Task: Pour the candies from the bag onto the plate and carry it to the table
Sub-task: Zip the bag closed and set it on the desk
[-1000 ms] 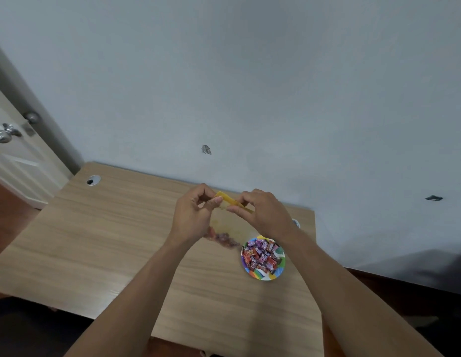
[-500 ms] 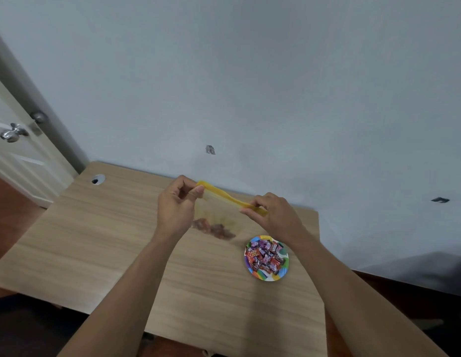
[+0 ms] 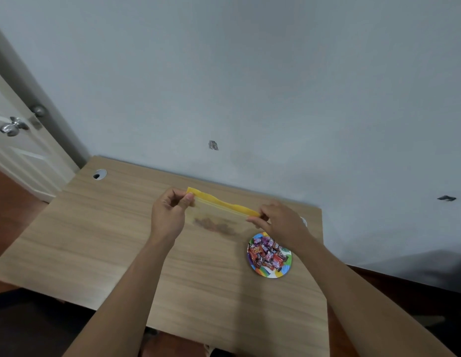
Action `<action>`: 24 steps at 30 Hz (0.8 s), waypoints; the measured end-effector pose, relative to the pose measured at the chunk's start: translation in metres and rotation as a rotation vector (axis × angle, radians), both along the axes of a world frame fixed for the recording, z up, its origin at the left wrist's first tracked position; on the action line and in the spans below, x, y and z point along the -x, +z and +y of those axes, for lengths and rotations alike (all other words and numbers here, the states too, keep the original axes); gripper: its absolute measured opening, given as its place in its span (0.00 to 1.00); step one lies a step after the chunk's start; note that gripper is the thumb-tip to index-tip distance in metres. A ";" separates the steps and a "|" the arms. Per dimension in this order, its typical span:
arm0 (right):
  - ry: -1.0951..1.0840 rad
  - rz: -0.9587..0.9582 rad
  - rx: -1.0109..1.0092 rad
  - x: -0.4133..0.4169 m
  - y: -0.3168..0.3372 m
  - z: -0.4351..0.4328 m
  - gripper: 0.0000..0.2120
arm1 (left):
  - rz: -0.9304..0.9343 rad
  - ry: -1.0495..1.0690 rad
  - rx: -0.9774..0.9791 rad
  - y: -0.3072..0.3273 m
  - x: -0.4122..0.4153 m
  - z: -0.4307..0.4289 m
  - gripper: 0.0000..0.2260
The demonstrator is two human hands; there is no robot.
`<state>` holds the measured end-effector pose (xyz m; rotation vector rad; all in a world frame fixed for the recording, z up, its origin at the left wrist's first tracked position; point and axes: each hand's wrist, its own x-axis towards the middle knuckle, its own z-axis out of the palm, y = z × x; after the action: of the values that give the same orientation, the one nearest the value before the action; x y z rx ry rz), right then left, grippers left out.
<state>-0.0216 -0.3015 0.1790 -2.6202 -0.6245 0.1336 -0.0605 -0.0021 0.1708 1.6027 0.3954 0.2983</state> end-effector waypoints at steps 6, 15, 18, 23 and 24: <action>0.034 0.036 0.179 0.001 -0.017 0.015 0.30 | 0.124 0.011 0.092 -0.032 0.013 0.015 0.10; 0.077 0.229 0.121 0.034 -0.082 0.048 0.16 | 0.398 0.053 0.200 -0.088 0.059 0.043 0.05; 0.068 0.281 0.134 0.039 -0.097 0.054 0.16 | 0.445 0.062 0.206 -0.098 0.065 0.048 0.04; 0.022 0.294 0.121 0.038 -0.114 0.060 0.15 | 0.457 0.068 0.180 -0.108 0.061 0.052 0.07; 0.006 0.303 0.109 0.037 -0.117 0.060 0.14 | 0.459 0.062 0.170 -0.108 0.059 0.052 0.06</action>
<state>-0.0584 -0.2412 0.0615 -2.6255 -0.5305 0.5691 -0.1197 0.0498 0.0626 1.4858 0.8012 -0.0616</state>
